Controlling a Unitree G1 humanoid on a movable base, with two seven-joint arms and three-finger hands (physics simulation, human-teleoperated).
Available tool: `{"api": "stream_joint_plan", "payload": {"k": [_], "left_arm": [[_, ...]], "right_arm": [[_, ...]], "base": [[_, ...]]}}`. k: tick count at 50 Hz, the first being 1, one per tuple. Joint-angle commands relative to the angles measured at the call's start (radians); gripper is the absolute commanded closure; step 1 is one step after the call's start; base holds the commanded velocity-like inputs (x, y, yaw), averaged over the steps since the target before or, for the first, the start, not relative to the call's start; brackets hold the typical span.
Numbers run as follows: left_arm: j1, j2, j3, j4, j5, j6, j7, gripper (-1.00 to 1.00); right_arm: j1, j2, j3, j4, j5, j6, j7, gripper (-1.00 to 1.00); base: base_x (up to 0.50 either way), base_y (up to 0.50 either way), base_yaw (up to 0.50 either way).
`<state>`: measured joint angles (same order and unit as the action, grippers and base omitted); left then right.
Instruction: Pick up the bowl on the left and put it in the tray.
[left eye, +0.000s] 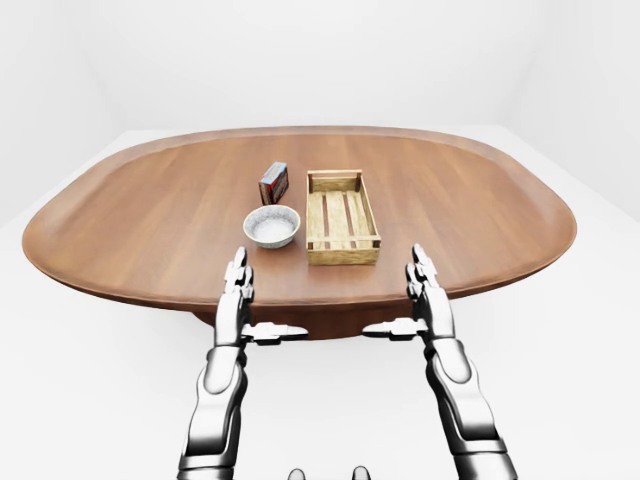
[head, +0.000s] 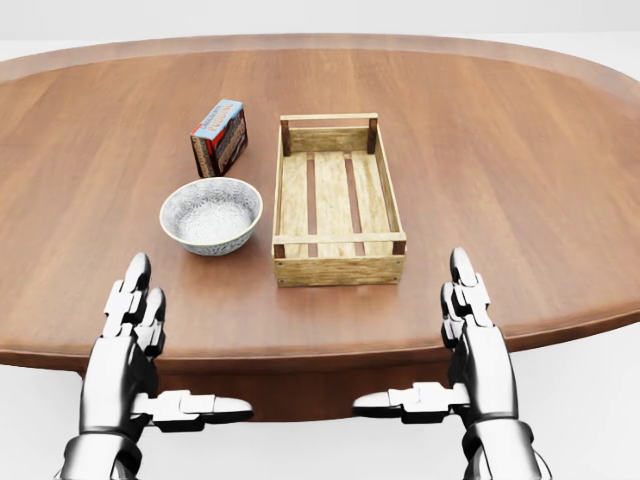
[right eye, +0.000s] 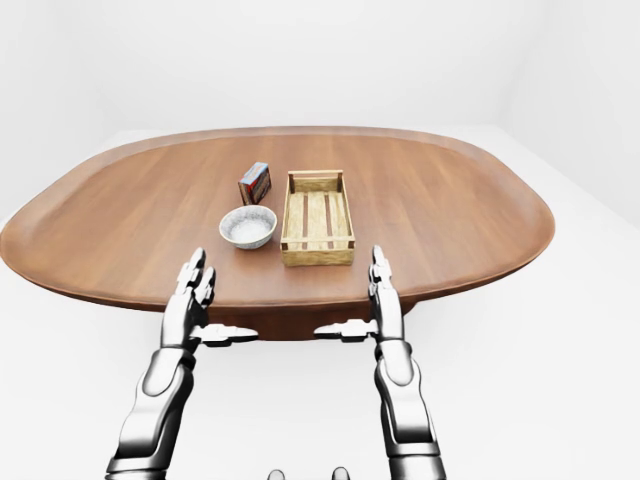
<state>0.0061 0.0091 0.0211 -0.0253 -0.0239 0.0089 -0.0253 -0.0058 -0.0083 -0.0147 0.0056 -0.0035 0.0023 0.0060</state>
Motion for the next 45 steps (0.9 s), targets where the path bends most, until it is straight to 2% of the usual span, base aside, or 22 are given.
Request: {"api": "stream_joint_plan", "payload": {"k": [1, 3, 5, 11, 14, 18, 26, 36, 45], "left_arm": [[0.023, 0.016, 0.046, -0.100, -0.061, 0.040, -0.048, -1.00], [0.031, 0.016, 0.049, -0.139, -0.071, 0.066, -0.051, -1.00], [0.042, 0.016, 0.054, -0.185, -0.080, 0.078, -0.051, -1.00], [0.068, 0.016, 0.078, -0.303, -0.115, 0.078, -0.057, -1.00], [0.086, 0.019, 0.108, -0.422, -0.150, 0.078, -0.057, -1.00], [0.099, 0.021, 0.151, -0.525, -0.182, 0.078, -0.060, -1.00], [0.081, 0.026, 0.229, -0.625, -0.252, 0.078, -0.048, -1.00], [0.060, 0.038, 0.259, -0.706, -0.293, 0.078, -0.035, -1.00], [0.043, 0.051, 0.305, -0.740, -0.330, 0.078, -0.023, -1.00]], "right_arm": [[-0.001, -0.011, -0.017, -0.020, -0.024, 0.021, -0.001, -1.00], [0.006, -0.010, -0.013, -0.030, -0.026, 0.026, 0.003, -1.00], [0.009, -0.009, -0.012, -0.039, -0.027, 0.030, 0.006, -1.00], [0.017, -0.007, -0.004, -0.060, -0.040, 0.044, 0.007, -1.00], [0.040, -0.006, 0.004, -0.142, -0.050, 0.085, 0.011, -1.00], [0.075, -0.004, 0.013, -0.239, -0.062, 0.085, 0.019, -1.00], [0.094, -0.009, -0.007, -0.378, -0.065, 0.085, 0.037, -1.00], [0.103, -0.010, 0.004, -0.650, -0.111, 0.085, 0.069, -1.00], [0.084, -0.010, -0.002, -0.713, -0.130, 0.085, 0.085, -1.00]], "base": [[0.00, 0.00, 0.00], [0.00, 0.00, 0.00], [0.00, 0.00, 0.00], [0.00, 0.00, 0.00], [0.00, 0.00, 0.00], [0.00, 0.00, 0.00], [0.00, 0.00, 0.00], [0.00, 0.00, 0.00], [0.00, 0.00, 0.00]]}}
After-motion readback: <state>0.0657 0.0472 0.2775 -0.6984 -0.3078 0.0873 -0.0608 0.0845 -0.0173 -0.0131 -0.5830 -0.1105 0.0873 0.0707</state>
